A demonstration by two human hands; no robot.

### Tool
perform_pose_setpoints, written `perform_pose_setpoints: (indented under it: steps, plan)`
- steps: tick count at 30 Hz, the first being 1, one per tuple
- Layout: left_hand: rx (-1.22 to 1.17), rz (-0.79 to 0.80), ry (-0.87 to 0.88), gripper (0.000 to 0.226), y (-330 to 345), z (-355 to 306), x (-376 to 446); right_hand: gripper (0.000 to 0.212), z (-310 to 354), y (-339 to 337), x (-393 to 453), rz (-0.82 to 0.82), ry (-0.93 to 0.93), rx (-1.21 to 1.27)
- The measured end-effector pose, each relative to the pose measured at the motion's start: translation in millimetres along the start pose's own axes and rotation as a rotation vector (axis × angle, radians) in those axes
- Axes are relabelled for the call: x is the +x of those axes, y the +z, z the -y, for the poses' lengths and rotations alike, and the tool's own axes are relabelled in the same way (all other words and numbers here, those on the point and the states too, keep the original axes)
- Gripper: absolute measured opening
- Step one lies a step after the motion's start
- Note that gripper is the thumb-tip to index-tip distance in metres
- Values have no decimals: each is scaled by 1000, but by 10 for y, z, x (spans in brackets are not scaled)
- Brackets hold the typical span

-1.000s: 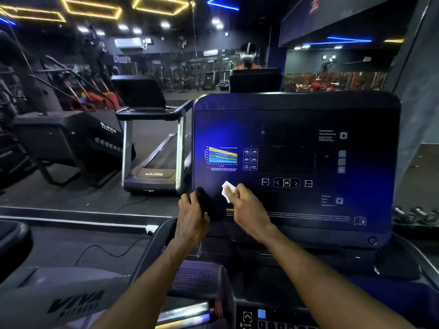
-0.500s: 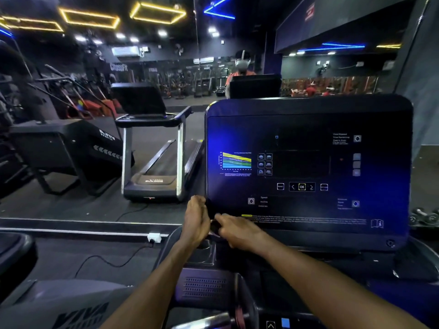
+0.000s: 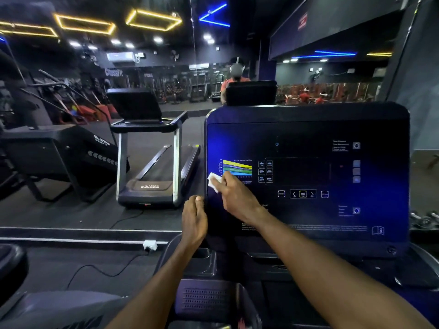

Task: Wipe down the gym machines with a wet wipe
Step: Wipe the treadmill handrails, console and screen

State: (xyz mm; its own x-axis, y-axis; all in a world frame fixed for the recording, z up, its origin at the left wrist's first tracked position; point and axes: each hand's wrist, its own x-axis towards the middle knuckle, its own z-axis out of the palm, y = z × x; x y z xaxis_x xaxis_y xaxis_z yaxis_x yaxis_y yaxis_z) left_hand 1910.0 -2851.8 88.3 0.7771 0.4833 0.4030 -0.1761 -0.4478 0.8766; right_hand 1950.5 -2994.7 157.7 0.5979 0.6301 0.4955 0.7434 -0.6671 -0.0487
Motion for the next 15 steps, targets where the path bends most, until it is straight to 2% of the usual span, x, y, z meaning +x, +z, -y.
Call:
perform_pose_setpoints:
  steps: [2,4,5,8,9,10,13,15]
  plan:
    - [13,-15,9,29,13,-51,11,63,83,9,-45,70,-133,-40]
    - [34,-35,25,24,11,-91,8,53,130,-17,-74,157,-295,-123]
    - [49,-51,28,20,44,-119,8,50,62,-74,-4,111,-284,-145]
    - [115,-80,48,14,123,-204,-4,57,-130,-213,222,-106,65,-91]
    - [135,-94,58,13,143,-224,-7,59,-143,-213,219,-146,129,-59]
    - [160,-108,72,12,166,-249,-5,59,-123,-203,189,-117,102,-47]
    - [224,-132,131,17,219,-276,-7,51,34,-144,-65,98,-273,-121]
    - [289,-131,167,28,234,-279,-9,48,-74,-201,-33,90,-282,-138]
